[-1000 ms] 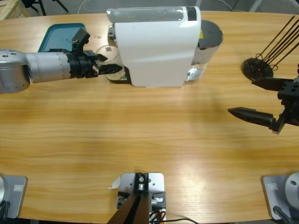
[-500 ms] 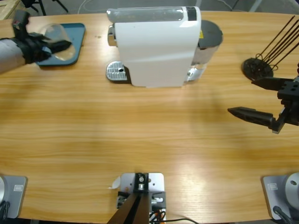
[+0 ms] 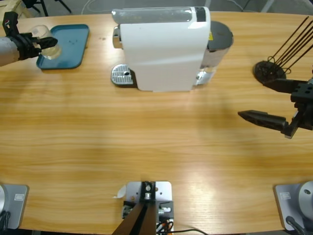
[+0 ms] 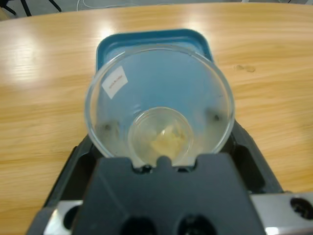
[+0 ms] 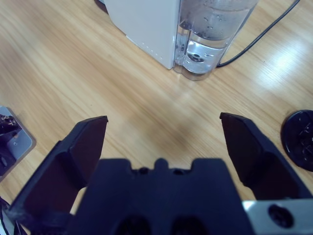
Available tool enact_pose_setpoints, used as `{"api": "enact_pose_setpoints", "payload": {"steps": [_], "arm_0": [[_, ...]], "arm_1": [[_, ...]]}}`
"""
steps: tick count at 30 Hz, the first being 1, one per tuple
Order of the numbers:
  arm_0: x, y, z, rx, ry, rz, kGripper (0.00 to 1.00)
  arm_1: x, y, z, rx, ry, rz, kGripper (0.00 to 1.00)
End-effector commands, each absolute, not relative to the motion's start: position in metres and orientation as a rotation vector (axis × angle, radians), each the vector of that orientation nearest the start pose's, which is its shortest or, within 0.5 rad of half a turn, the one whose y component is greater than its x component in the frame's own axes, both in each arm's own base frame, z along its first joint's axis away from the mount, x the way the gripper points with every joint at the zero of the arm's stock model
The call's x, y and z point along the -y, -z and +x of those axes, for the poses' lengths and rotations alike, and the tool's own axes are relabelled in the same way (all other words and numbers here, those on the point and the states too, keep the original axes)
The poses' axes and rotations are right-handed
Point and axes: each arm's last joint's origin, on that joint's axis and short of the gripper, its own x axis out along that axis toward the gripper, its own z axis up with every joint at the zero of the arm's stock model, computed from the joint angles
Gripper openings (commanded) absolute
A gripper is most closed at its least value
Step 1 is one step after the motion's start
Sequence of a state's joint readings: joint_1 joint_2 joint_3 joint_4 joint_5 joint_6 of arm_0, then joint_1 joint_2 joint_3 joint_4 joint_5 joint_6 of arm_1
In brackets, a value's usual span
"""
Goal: Pour coffee
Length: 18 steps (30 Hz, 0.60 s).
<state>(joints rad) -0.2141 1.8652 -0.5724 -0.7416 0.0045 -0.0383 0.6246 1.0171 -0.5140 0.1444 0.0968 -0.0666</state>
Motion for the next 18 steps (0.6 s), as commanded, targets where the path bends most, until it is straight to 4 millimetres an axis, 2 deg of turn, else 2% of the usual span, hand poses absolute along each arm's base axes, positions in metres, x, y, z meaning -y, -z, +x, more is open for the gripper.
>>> {"api": "enact_pose_setpoints", "payload": {"steps": [1, 5, 6, 7, 8, 9, 18], "arm_0": [[0.067, -0.16, 0.33, -0.599, 0.203, -0.004, 0.379], [0.068, -0.151, 0.333, -0.628, 0.214, -0.011, 0.379], [0.069, -0.149, 0.332, -0.637, 0.217, -0.012, 0.452], [0.069, -0.148, 0.332, -0.645, 0.223, -0.014, 0.739], [0.069, -0.147, 0.332, -0.648, 0.223, -0.015, 0.903], [0.069, -0.147, 0.331, -0.651, 0.223, -0.015, 0.967], [0.067, -0.147, 0.32, -0.689, 0.228, -0.016, 0.968]], "arm_1": [[-0.081, -0.267, 0.1, -0.642, -0.734, -0.225, 1.0], [-0.08, -0.267, 0.1, -0.639, -0.733, -0.224, 1.0], [-0.08, -0.267, 0.1, -0.64, -0.733, -0.224, 1.0], [-0.08, -0.267, 0.1, -0.639, -0.733, -0.223, 1.0], [-0.08, -0.268, 0.1, -0.638, -0.733, -0.223, 1.0], [-0.08, -0.268, 0.1, -0.638, -0.733, -0.223, 1.0], [-0.08, -0.267, 0.099, -0.638, -0.732, -0.224, 1.0]]}}
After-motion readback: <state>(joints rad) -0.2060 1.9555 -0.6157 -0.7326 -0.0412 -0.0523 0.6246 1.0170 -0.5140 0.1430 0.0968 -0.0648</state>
